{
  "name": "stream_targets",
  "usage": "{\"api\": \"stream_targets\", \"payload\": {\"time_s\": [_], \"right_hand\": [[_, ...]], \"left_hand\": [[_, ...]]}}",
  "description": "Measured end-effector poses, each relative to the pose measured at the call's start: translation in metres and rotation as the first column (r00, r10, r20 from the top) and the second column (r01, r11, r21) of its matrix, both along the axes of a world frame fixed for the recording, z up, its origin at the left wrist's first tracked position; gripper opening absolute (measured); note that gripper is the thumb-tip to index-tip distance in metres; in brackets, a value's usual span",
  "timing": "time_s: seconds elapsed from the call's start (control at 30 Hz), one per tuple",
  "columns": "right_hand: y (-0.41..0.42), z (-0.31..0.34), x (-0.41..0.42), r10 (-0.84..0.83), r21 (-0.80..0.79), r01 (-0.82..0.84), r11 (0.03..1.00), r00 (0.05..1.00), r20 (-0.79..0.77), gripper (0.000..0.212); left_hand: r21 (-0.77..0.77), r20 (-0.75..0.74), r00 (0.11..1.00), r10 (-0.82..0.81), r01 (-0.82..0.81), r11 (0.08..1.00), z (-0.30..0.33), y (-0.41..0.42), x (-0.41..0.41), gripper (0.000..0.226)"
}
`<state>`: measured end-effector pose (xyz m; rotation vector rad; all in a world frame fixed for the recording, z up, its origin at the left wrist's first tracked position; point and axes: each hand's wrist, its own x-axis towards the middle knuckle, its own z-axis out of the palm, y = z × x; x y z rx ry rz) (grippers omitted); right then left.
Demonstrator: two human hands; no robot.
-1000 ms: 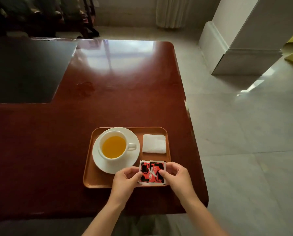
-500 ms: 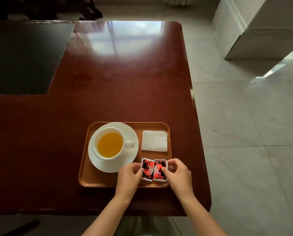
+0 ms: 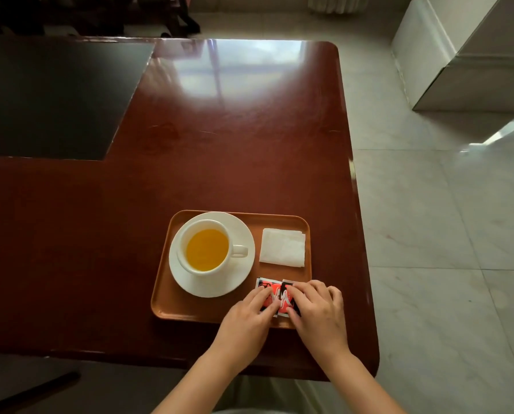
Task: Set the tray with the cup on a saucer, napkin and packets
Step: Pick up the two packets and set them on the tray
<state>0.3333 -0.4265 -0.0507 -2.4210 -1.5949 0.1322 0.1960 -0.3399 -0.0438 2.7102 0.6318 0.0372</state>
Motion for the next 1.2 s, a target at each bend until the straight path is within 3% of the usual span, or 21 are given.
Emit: {"api": "stream_targets", "payload": {"time_s": [0.27, 0.4, 0.5, 0.6, 0.7, 0.77, 0.87, 0.97, 1.2], "right_hand": [[-0.002, 0.0, -0.004, 0.0, -0.032, -0.001, 0.999, 1.0, -0.026, 0.033], [0.001, 0.007, -0.004, -0.034, -0.003, 0.034, 0.999, 0.997, -0.073, 0.029], [0.012, 0.013, -0.007, -0.083, 0.035, 0.092, 0.995, 0.977, -0.196, 0.027], [0.03, 0.018, -0.011, -0.121, 0.059, 0.159, 0.986, 0.904, -0.411, 0.021], [0.051, 0.022, -0.012, -0.172, 0.038, 0.233, 0.972, 0.809, -0.562, 0.022], [0.067, 0.021, -0.013, -0.201, 0.016, 0.264, 0.964, 0.771, -0.604, 0.025], [0.088, 0.02, -0.016, -0.257, -0.059, 0.294, 0.954, 0.698, -0.669, 0.036], [0.104, 0.018, -0.021, -0.29, -0.096, 0.311, 0.946, 0.67, -0.683, 0.04], [0.114, 0.008, -0.032, -0.336, -0.109, 0.357, 0.928, 0.671, -0.662, 0.027]], "left_hand": [[-0.062, -0.067, 0.998, 0.009, -0.013, 0.998, -0.002, -0.003, -0.004, 0.049], [-0.112, 0.073, 0.996, 0.057, -0.049, 0.992, 0.006, 0.0, -0.012, 0.048], [-0.21, 0.216, 0.959, 0.185, -0.139, 0.968, 0.018, 0.006, -0.028, 0.036], [-0.344, 0.24, 0.865, 0.44, -0.348, 0.872, 0.027, 0.019, -0.051, 0.027], [-0.457, 0.195, 0.71, 0.677, -0.545, 0.703, 0.031, 0.044, -0.078, 0.022], [-0.499, 0.153, 0.612, 0.776, -0.63, 0.595, 0.032, 0.066, -0.094, 0.018], [-0.495, 0.071, 0.537, 0.841, -0.712, 0.497, 0.03, 0.104, -0.109, 0.017], [-0.475, -0.017, 0.539, 0.842, -0.746, 0.467, 0.027, 0.138, -0.108, 0.021], [-0.431, -0.096, 0.629, 0.771, -0.725, 0.538, 0.016, 0.169, -0.085, 0.024]]}}
